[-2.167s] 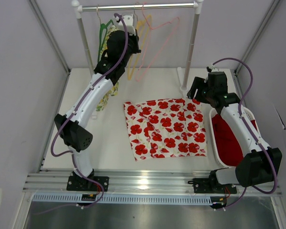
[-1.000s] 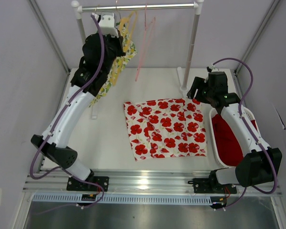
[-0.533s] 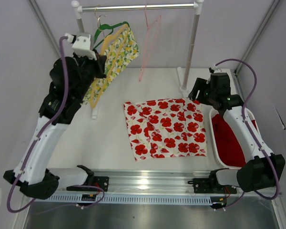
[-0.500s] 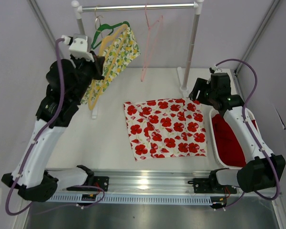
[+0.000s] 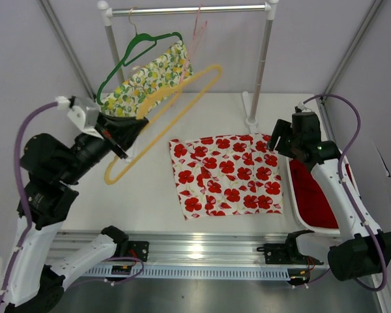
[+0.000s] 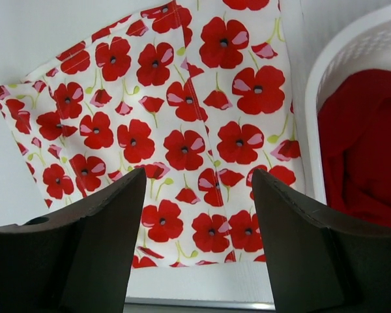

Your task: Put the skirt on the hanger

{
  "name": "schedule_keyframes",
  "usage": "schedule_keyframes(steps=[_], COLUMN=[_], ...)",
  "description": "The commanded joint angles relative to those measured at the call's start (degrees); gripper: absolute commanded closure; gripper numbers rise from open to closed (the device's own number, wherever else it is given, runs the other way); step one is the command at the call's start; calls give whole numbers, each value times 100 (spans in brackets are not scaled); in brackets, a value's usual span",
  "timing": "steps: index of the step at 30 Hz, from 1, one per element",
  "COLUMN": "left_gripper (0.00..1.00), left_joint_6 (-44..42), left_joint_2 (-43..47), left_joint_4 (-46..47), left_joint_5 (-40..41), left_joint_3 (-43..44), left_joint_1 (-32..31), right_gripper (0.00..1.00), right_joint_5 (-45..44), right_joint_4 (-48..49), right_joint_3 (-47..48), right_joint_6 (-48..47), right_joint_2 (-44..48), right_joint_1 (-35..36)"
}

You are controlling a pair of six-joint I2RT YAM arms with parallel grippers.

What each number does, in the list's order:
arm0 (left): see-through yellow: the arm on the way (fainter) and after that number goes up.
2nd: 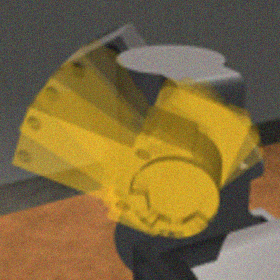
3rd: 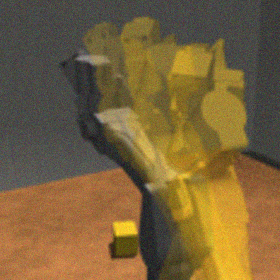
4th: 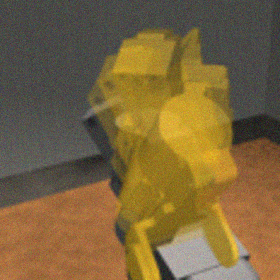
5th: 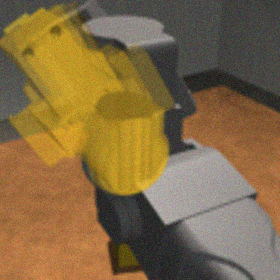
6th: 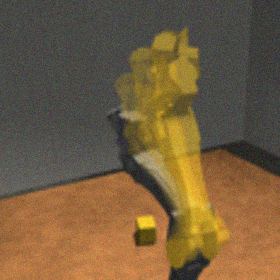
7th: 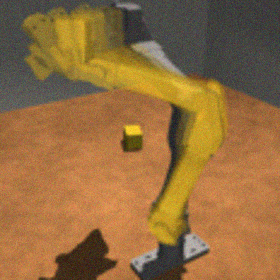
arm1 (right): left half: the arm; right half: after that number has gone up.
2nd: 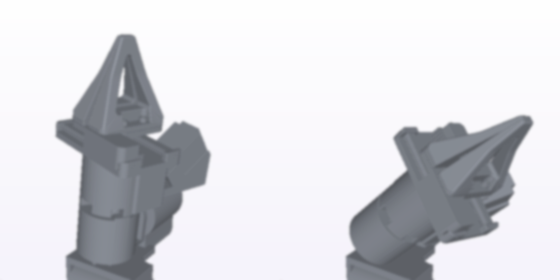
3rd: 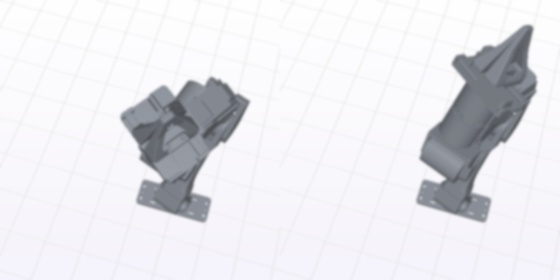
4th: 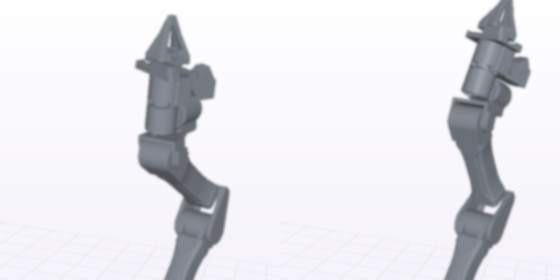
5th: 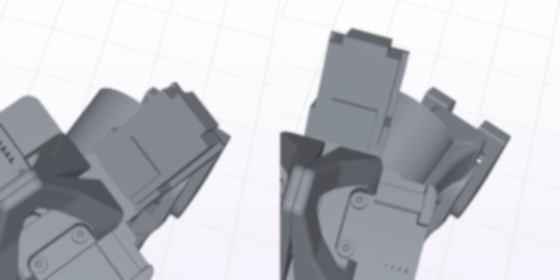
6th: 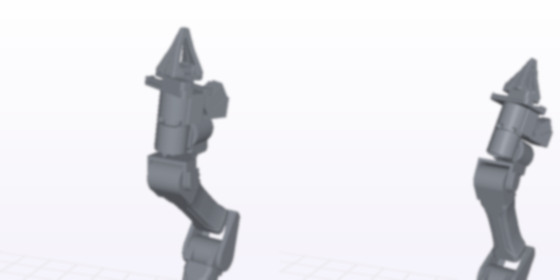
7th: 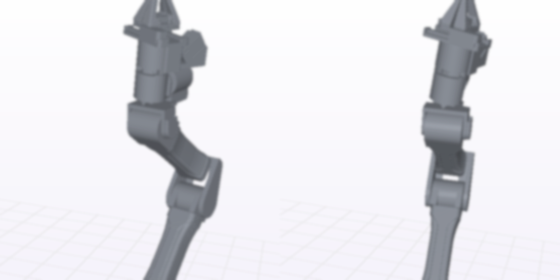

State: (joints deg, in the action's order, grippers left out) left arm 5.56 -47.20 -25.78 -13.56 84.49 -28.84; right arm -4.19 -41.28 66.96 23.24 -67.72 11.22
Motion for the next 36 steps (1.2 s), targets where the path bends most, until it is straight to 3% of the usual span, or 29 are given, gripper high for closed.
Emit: schedule_keyframes(steps=[1, 7, 12, 16, 22, 26, 36], left_gripper=[100, 100, 100, 100, 100, 100, 100], left_joint_6=[655, 1605, 1921, 2475, 3003, 3231, 3996], left_joint_2=[70, 422, 19, -394, -1334, -1914, -4340], left_joint_4=[555, 2119, 3059, 4421, 5960, 6892, 10293], left_joint_5=[-1376, -1939, -1816, -2184, -2642, -2669, -2748], left_joint_3=[-870, -3014, -3990, -4913, -5521, -5917, -6542], left_joint_1=[-34, -499, -1386, -1475, -1528, -1537, -1572], right_gripper=[28, 30, 31, 32, 34, 36, 39], right_joint_5=[-232, -47, -328, -750, -1277, -1568, -2033], right_joint_4=[-205, -521, -750, -785, -715, -427, 629], right_joint_3=[80, 221, 230, 46, -349, -831, -1650], right_joint_6=[259, 391, 470, 619, 988, 1323, 1833], right_joint_2=[670, 1156, 1183, 1174, 1165, 1182, 876], right_joint_1=[-41, 55, 494, 1099, 2198, 3339, 5203])
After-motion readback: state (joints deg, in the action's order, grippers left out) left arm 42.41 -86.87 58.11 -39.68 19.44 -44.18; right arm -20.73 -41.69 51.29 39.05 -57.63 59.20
